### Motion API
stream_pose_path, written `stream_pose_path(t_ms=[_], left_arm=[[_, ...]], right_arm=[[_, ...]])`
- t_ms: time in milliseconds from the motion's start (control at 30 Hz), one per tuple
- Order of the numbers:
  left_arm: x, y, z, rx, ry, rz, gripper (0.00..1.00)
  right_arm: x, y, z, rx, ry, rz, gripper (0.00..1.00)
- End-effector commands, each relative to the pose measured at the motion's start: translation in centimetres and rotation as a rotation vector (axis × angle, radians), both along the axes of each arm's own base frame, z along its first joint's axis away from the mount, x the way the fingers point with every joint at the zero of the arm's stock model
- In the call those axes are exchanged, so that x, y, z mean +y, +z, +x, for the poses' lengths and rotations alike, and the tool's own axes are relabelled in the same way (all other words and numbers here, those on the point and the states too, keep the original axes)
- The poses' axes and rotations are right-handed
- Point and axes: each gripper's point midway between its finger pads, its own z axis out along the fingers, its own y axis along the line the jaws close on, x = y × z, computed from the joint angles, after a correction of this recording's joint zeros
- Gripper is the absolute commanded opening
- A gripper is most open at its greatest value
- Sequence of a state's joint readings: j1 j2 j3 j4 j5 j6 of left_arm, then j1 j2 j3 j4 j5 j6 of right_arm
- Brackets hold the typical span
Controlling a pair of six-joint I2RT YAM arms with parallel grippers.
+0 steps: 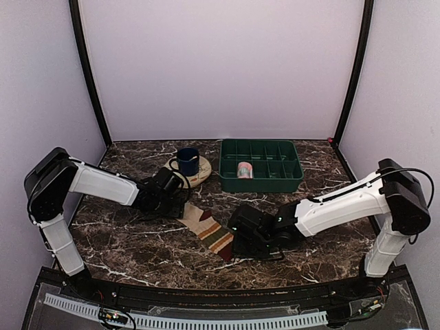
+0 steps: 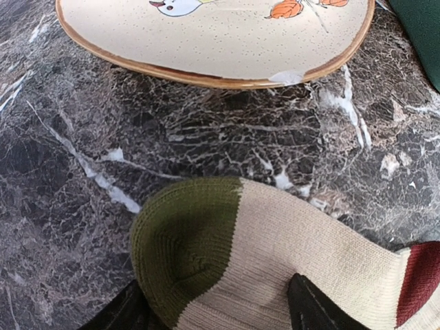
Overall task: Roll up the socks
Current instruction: Move the sock to the center of the board.
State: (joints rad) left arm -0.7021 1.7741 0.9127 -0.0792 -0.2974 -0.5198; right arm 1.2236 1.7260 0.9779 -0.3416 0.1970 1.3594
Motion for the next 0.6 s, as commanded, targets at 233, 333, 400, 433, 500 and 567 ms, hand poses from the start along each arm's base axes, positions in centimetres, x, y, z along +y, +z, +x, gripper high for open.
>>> stream_pose_path(t_ms=[233, 333, 400, 433, 500, 567], left_arm=[[2.1, -2.6, -3.1, 0.089, 0.0, 0.014, 0.65], [2.1, -2.5, -3.4, 0.092, 0.0, 0.001, 0.62], [2.2, -2.6, -3.7, 0.101, -0.001, -0.007, 0.6], [2.1, -2.6, -3.9, 0.104, -0.003, -0.014, 0.59], [2.2, -2.7, -4.3, 0.112, -0.002, -0.027, 0.58], [2.2, -2.7, -4.7, 0.114, -0.002, -0.038, 0.56]], right_arm=[[1.7, -1.2, 0.4, 0.06, 0.035, 0.022, 0.52], [1.4, -1.6, 0.3, 0.075, 0.042, 0.004, 0.52], [1.2, -1.8, 0.3, 0.086, 0.044, -0.001, 0.51], [1.1, -1.9, 0.3, 0.092, 0.046, -0.003, 0.5], [1.1, -2.3, 0.3, 0.104, 0.052, -0.008, 0.46], [1.2, -2.7, 0.2, 0.118, 0.061, -0.008, 0.42]])
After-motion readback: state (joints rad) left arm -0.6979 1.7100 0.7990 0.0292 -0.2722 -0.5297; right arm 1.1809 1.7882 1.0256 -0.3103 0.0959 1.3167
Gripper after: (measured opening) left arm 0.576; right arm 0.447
